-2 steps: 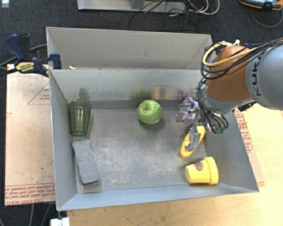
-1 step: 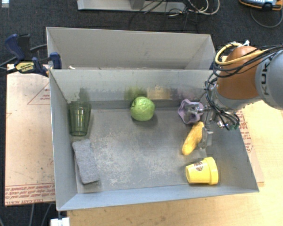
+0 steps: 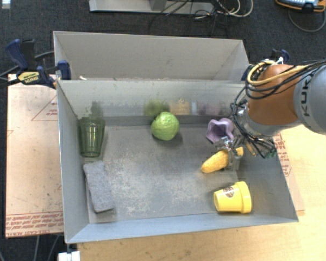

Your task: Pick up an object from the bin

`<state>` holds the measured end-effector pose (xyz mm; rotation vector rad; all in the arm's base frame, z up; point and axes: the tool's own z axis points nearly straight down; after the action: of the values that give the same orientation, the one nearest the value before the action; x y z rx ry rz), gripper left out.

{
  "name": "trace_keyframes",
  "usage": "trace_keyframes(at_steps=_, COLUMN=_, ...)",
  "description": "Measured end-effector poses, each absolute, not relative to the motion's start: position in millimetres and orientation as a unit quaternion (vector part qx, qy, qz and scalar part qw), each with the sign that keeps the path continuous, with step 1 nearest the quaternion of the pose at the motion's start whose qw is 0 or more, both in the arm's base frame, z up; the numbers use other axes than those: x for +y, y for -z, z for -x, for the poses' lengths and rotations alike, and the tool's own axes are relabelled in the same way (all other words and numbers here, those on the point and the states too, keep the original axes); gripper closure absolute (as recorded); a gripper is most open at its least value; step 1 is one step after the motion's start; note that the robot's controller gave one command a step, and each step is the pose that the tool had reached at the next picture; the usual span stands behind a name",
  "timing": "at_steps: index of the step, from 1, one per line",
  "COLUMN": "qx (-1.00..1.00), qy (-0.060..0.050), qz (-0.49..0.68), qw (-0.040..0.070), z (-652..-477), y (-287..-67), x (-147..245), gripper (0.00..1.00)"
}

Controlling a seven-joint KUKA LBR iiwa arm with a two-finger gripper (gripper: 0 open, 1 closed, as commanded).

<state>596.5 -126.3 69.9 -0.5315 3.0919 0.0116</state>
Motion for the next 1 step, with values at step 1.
trace_keyframes(at_steps=1, qx=0.985, qy=-0.004, qz=0.17, qw=0.002, z=-596.5, y=-69.9, x=-126.2, gripper=1.0)
